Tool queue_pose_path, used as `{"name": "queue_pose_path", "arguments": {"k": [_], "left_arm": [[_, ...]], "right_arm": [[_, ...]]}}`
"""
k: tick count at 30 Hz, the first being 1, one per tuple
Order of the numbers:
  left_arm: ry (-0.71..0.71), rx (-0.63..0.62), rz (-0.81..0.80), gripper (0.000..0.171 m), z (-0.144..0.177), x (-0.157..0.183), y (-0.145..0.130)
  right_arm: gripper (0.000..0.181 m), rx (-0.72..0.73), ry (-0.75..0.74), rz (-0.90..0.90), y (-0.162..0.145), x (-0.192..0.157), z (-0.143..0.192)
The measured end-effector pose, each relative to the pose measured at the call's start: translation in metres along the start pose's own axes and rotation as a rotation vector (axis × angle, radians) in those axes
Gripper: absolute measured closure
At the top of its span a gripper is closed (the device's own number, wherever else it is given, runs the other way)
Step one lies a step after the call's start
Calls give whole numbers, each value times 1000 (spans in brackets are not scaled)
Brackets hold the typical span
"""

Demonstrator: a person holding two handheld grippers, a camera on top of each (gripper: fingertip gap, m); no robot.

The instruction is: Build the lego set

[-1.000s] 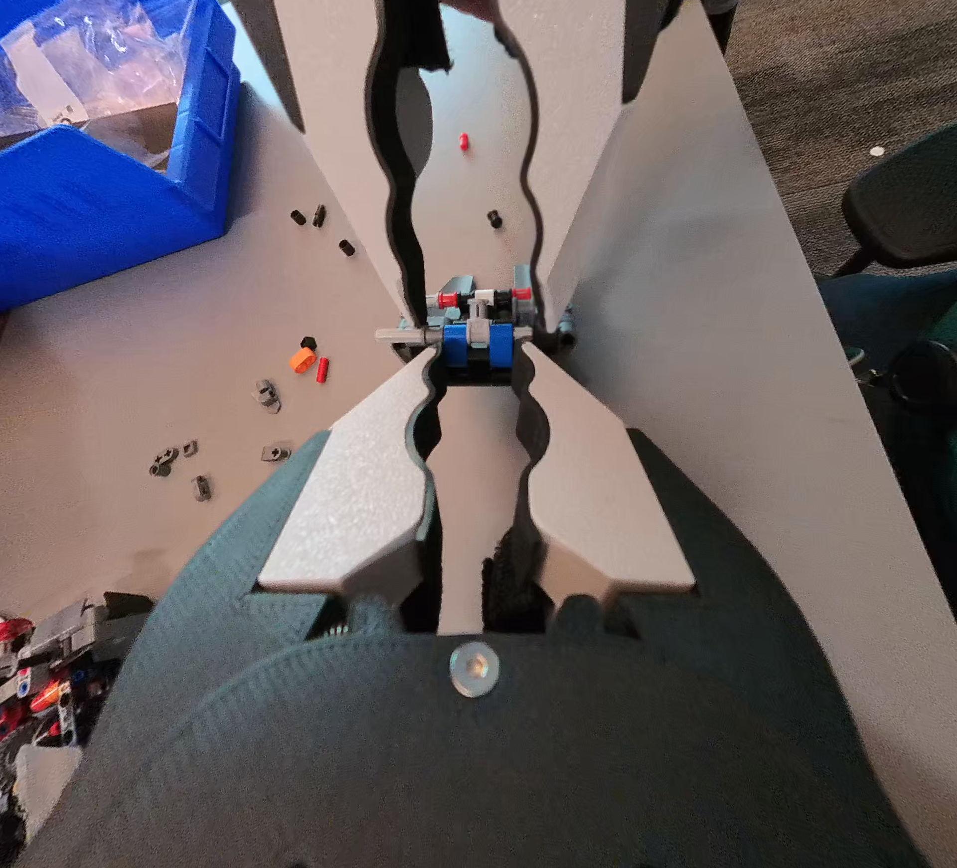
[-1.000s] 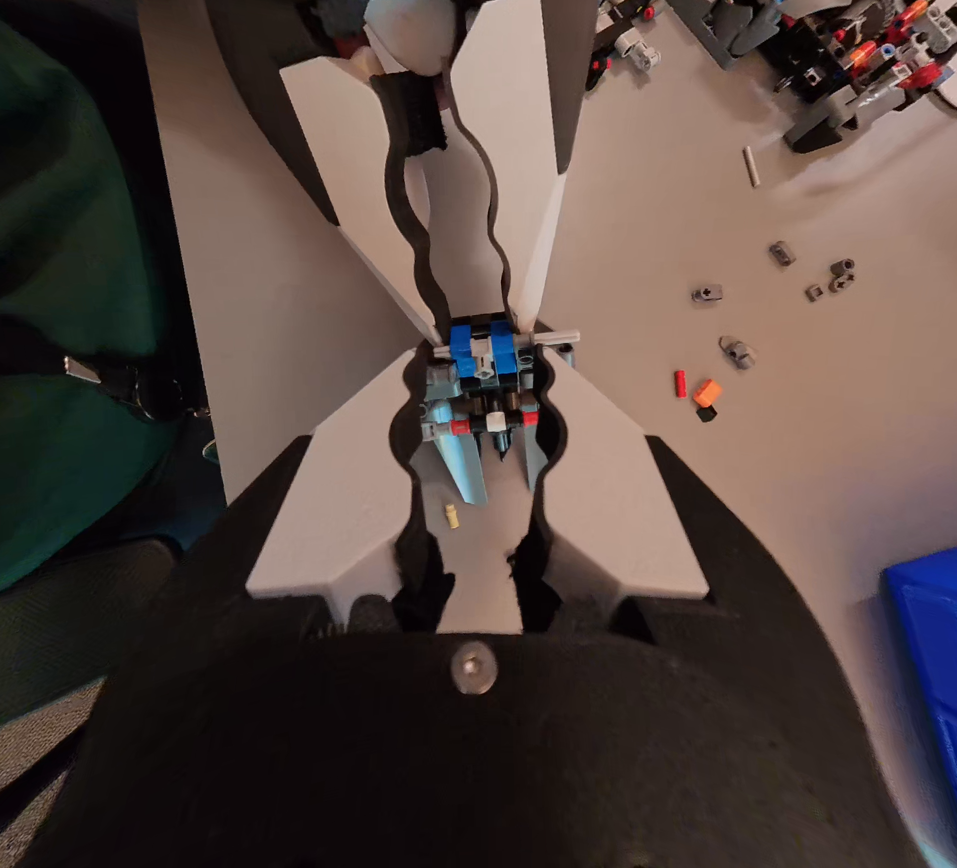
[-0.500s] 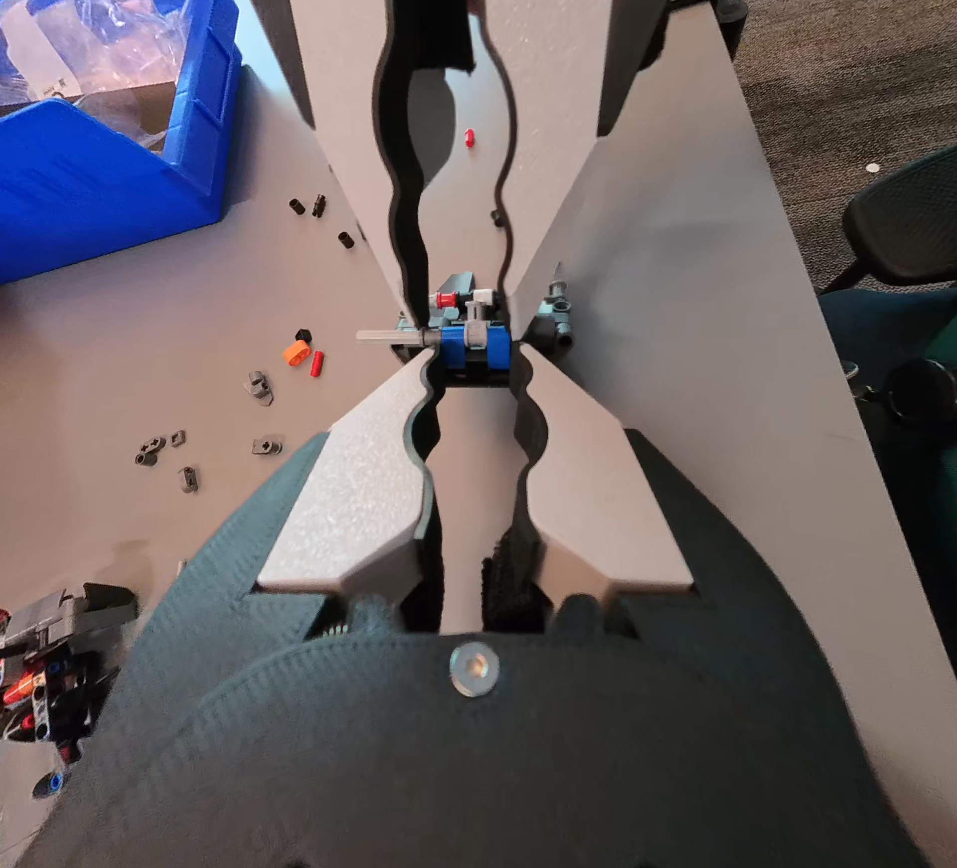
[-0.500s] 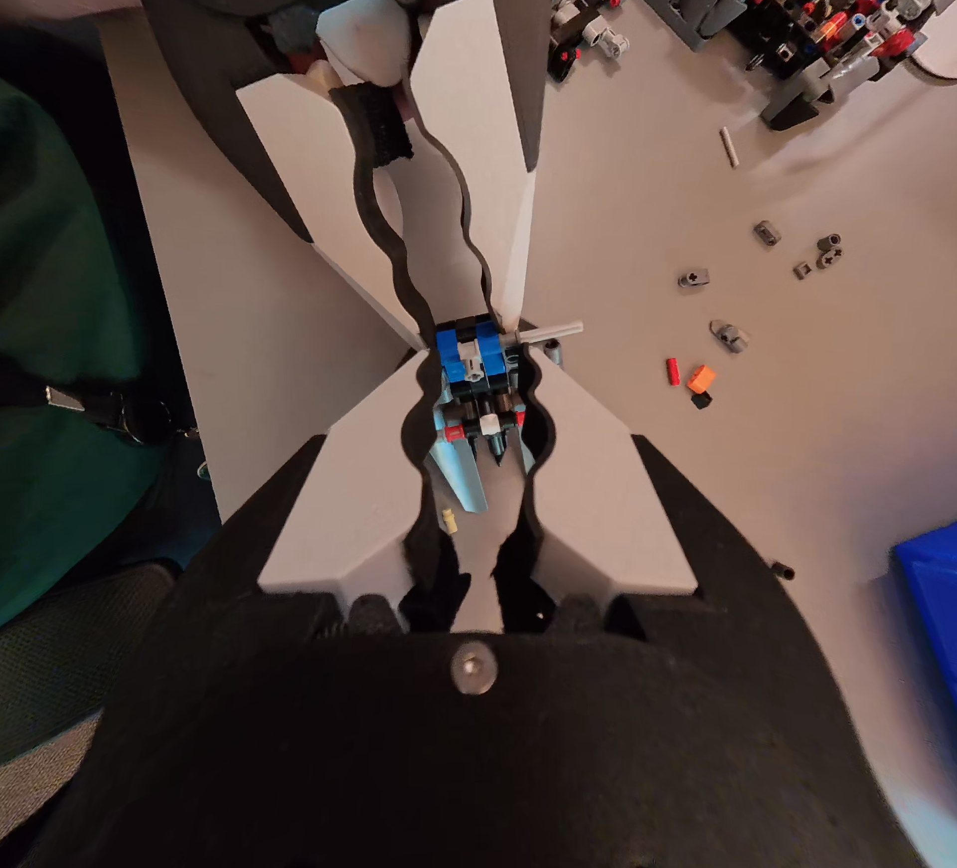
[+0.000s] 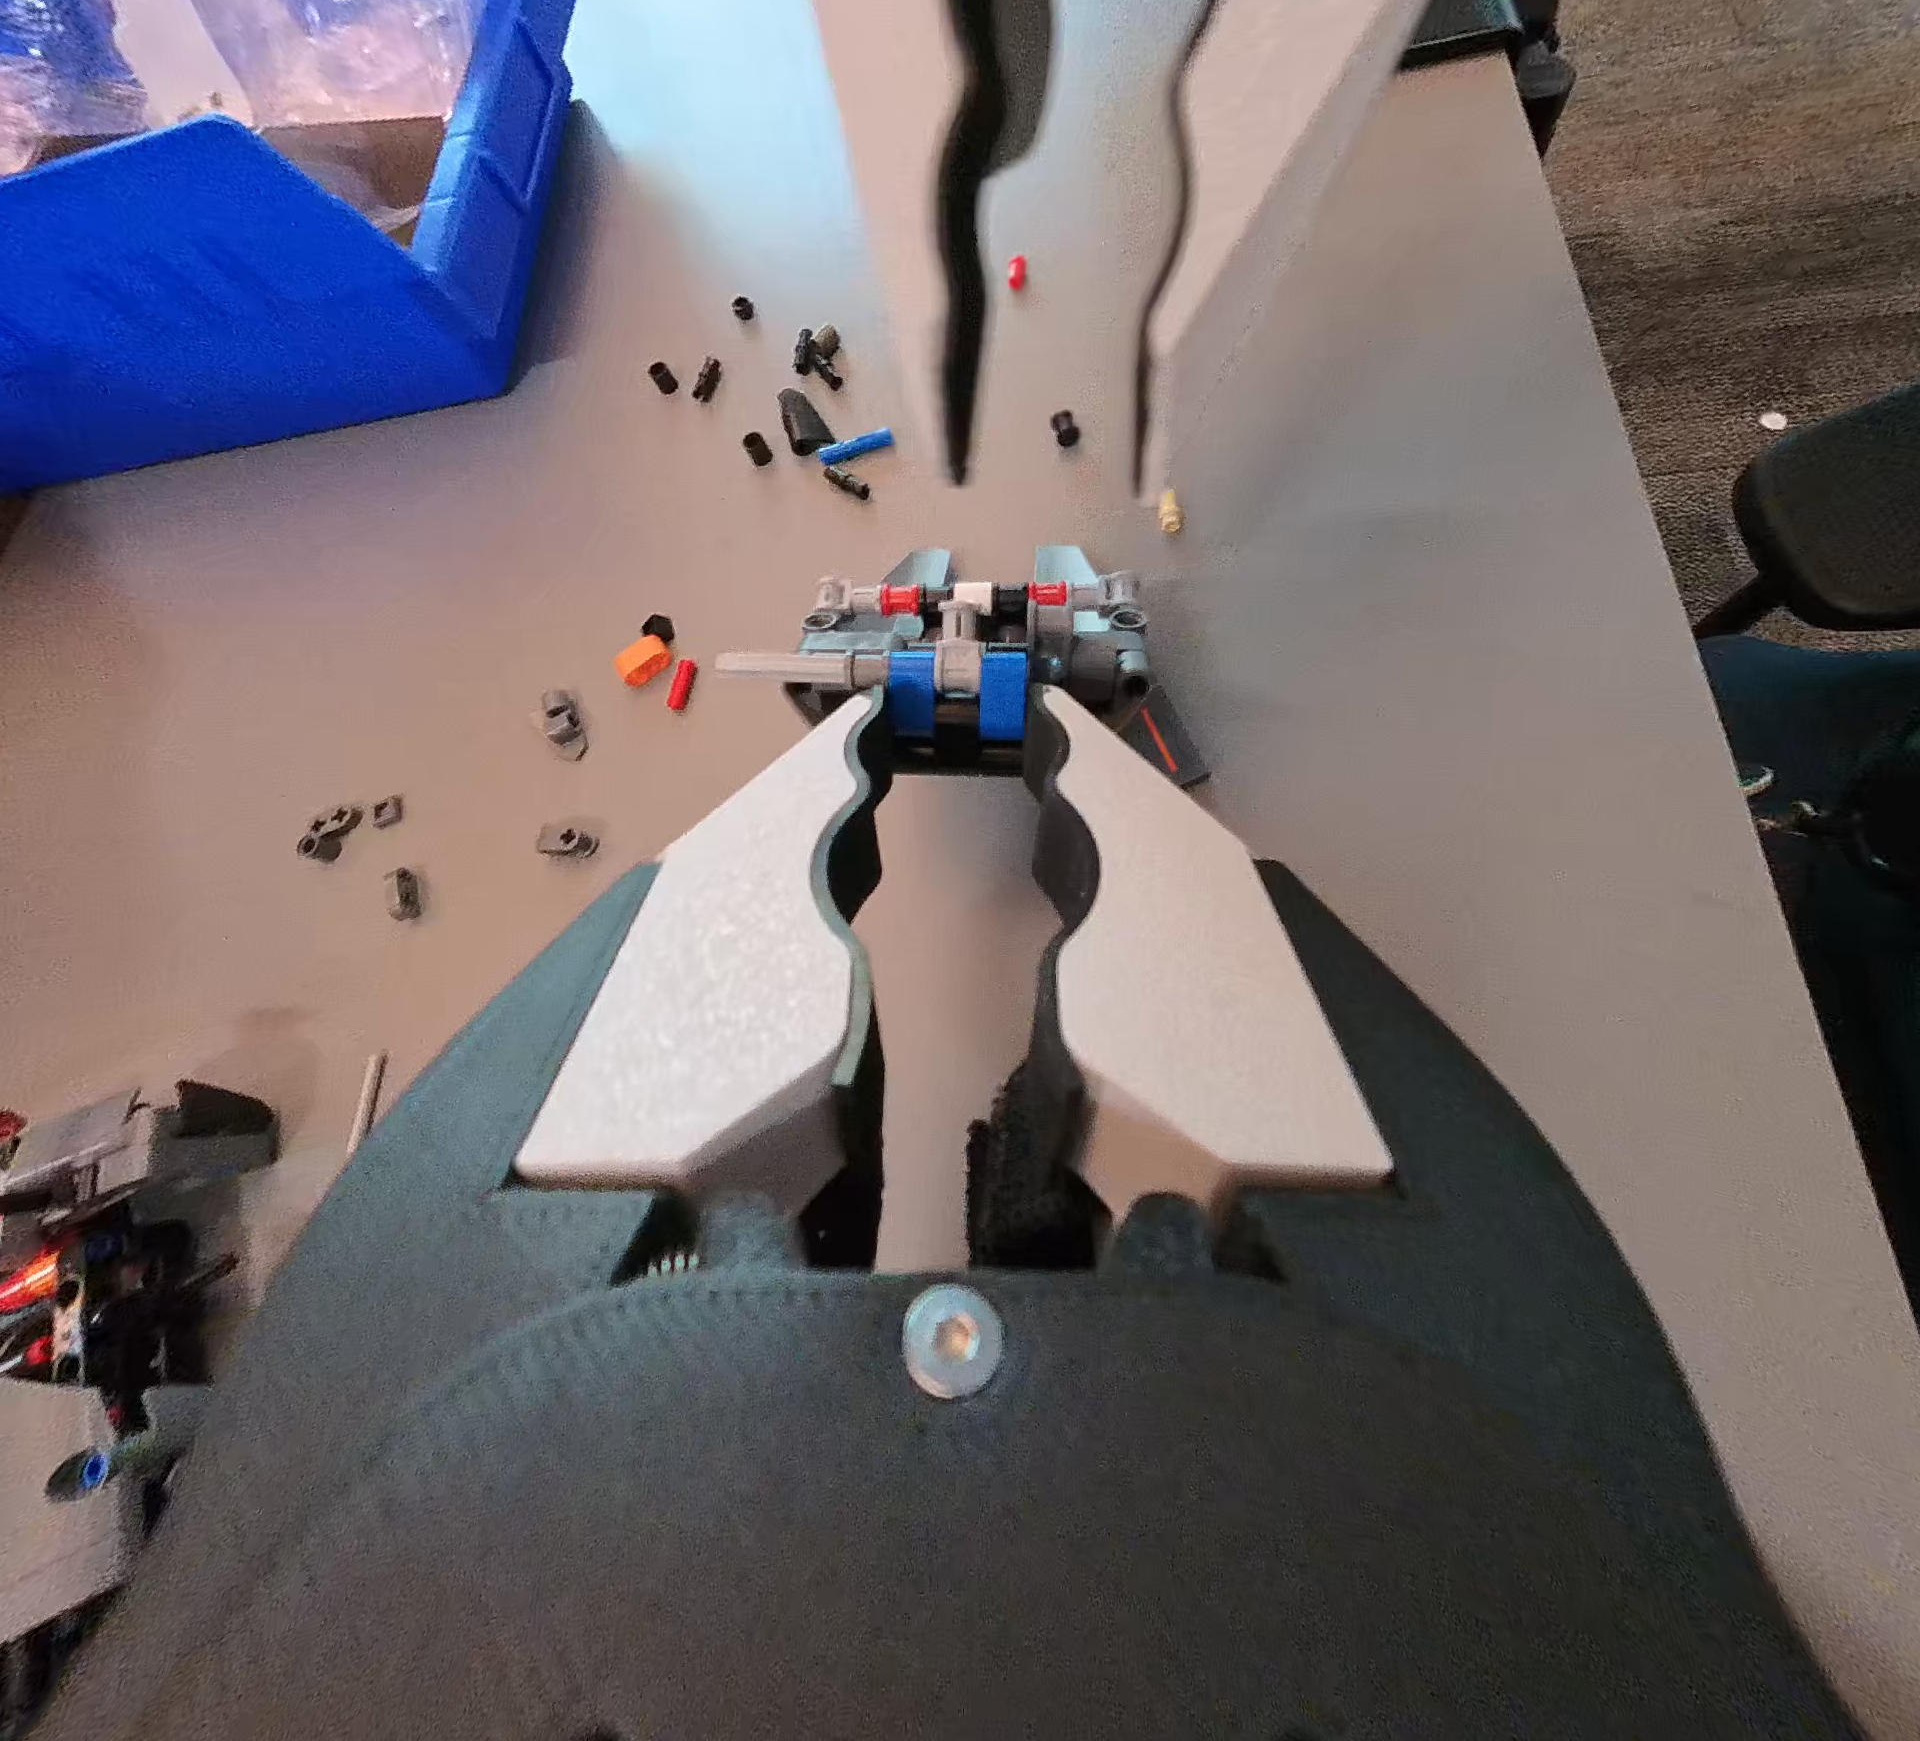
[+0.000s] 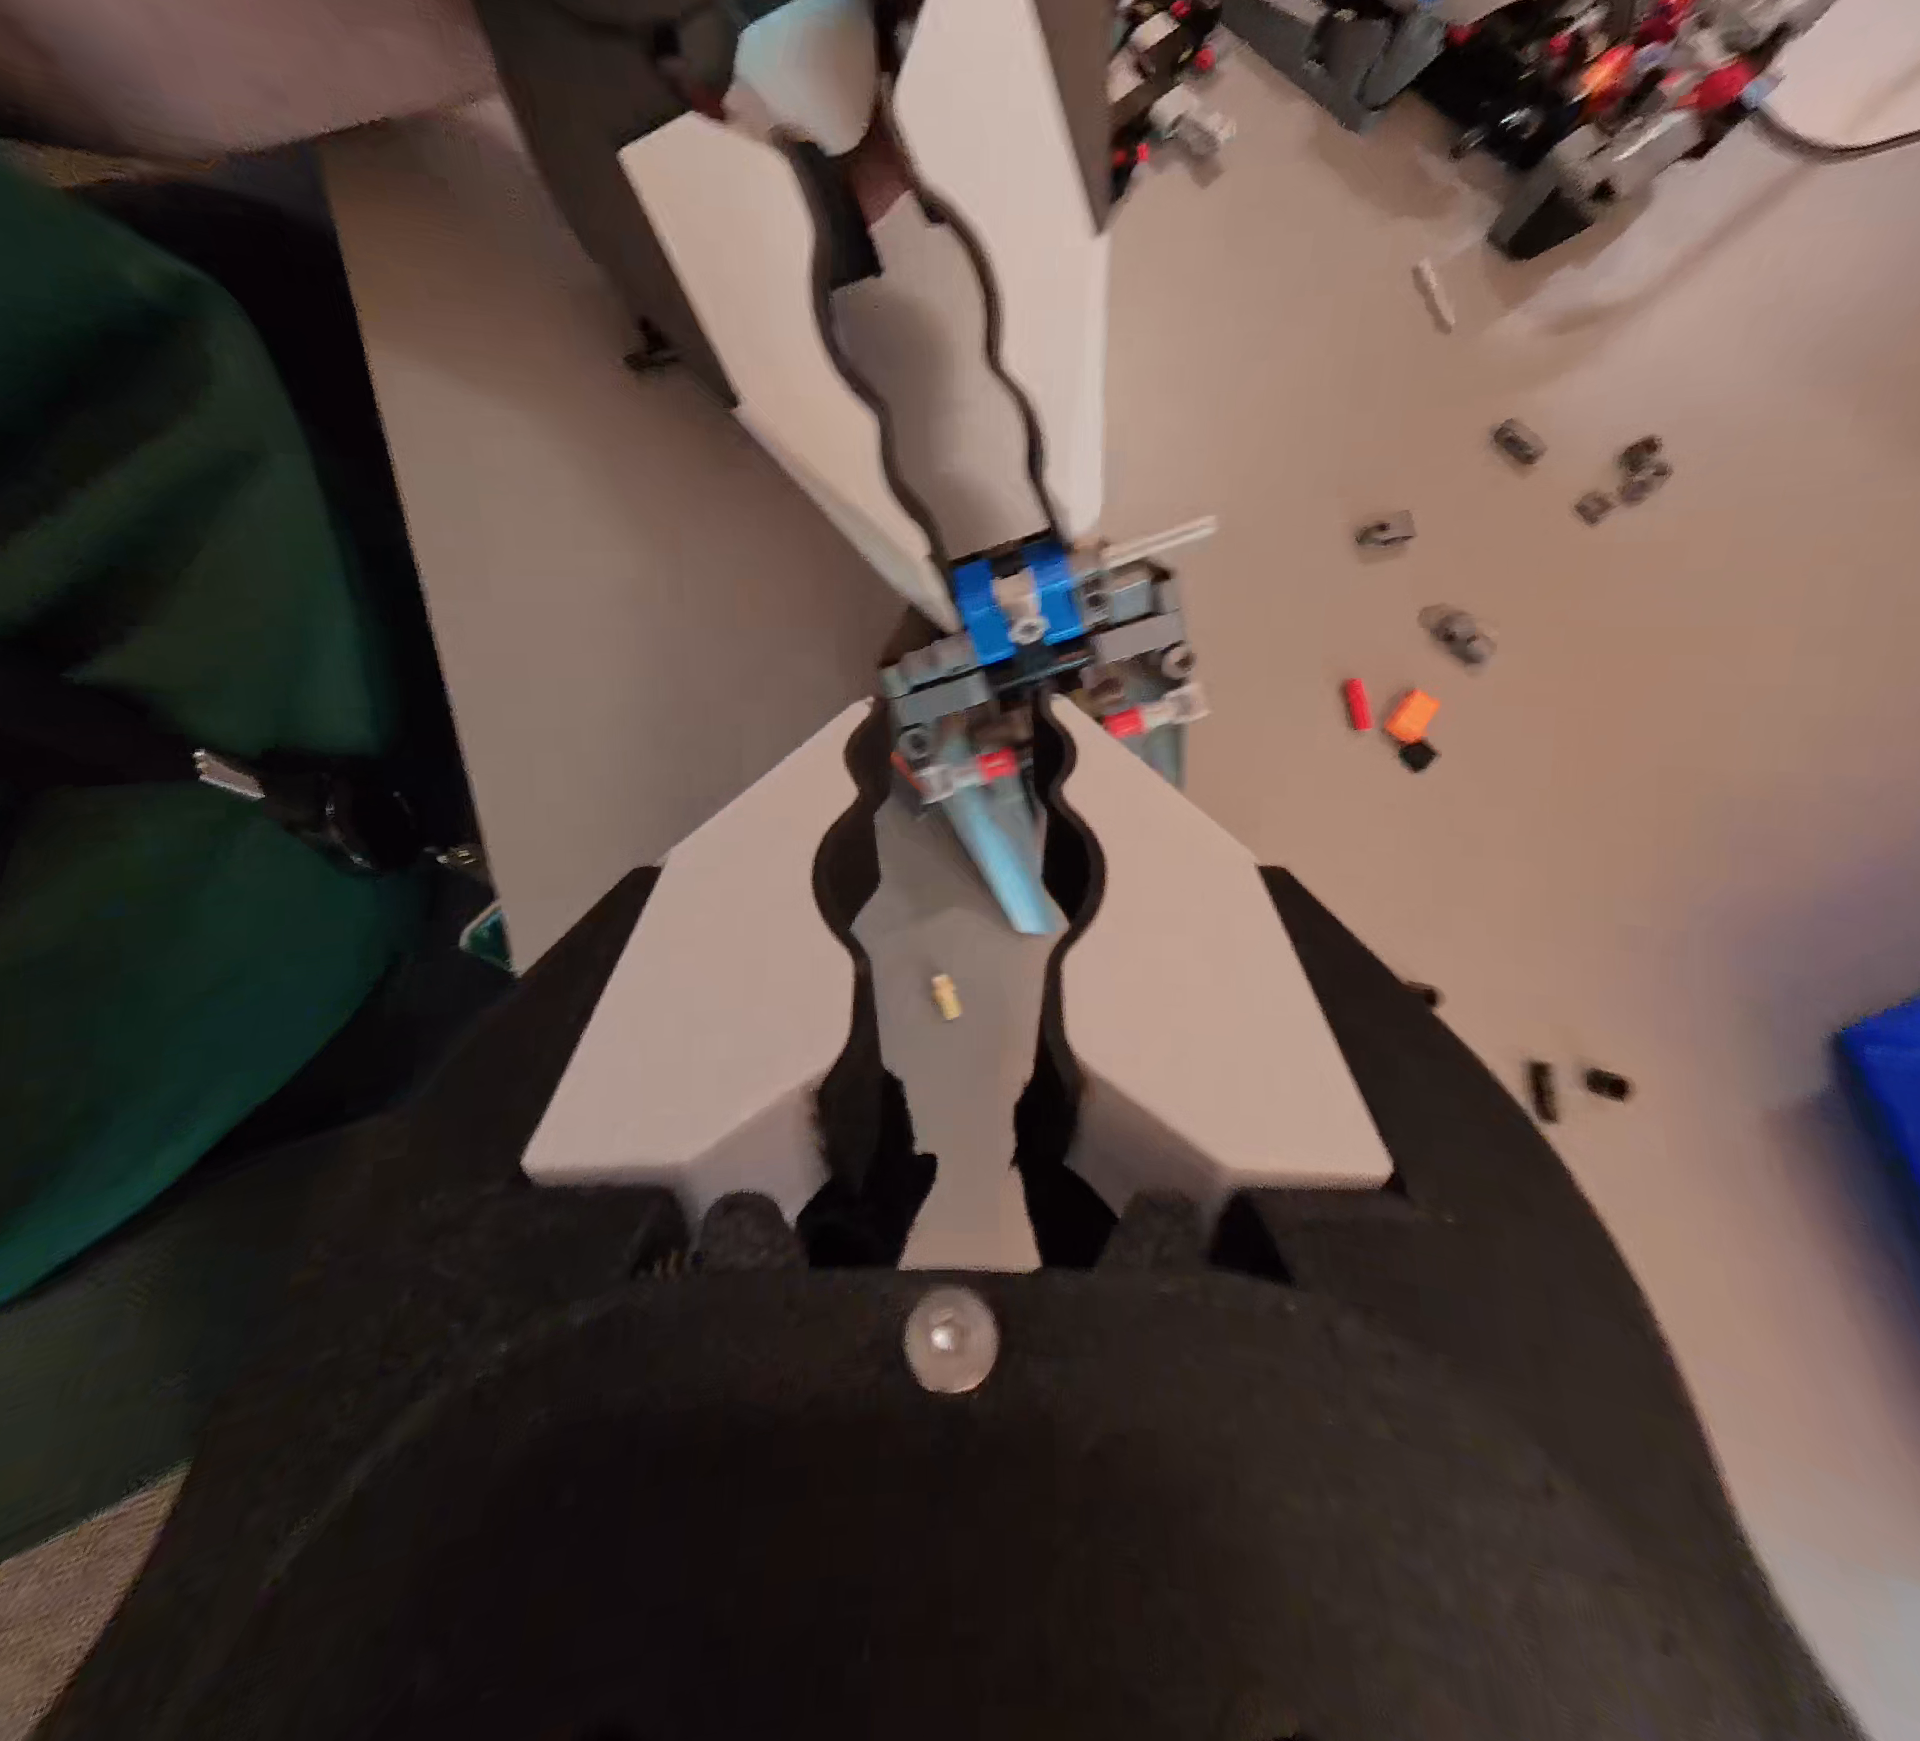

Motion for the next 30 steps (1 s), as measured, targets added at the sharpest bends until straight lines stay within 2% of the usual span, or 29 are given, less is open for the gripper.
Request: {"name": "queue_pose_path", "arguments": {"k": [2, 5, 8, 11, 14, 16, 19, 22, 30], "left_arm": [[9, 5, 12, 148, 2, 1, 0], [23, 1, 37, 148, 3, 5, 0], [36, 0, 80, 149, 7, 6, 0], [48, 6, 100, 149, 11, 8, 2], [83, -19, 90, 148, 11, 13, 4], [82, -8, 111, 148, 11, 17, 5], [98, -28, 127, 148, 8, 22, 2], [102, -15, 154, 148, 7, 26, -4], [139, -11, 171, 148, 4, 31, -14]], "right_arm": [[171, -3, 9, -34, -2, -7, -5], [170, 76, -9, -104, -3, -15, -7], [165, 96, -44, -167, -4, -21, -11], [168, 183, -34, -232, -3, -24, -14], [171, 192, -73, -281, -4, -25, -18], [165, 194, -83, -281, -5, -28, -21], [167, 185, -110, -261, -7, -32, -28], [176, 209, -158, -234, -8, -35, -32], [175, 252, -146, -224, -8, -36, -46]]}}
Point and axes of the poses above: each gripper's, where its closed fingertips meet, z back along the fingers, y out of its top, x = y × z across the jaws, the point moved 9 cm from there along z, back along the fingers, and after that the axes turned 12 degrees about -x, right-handed, at the moved point
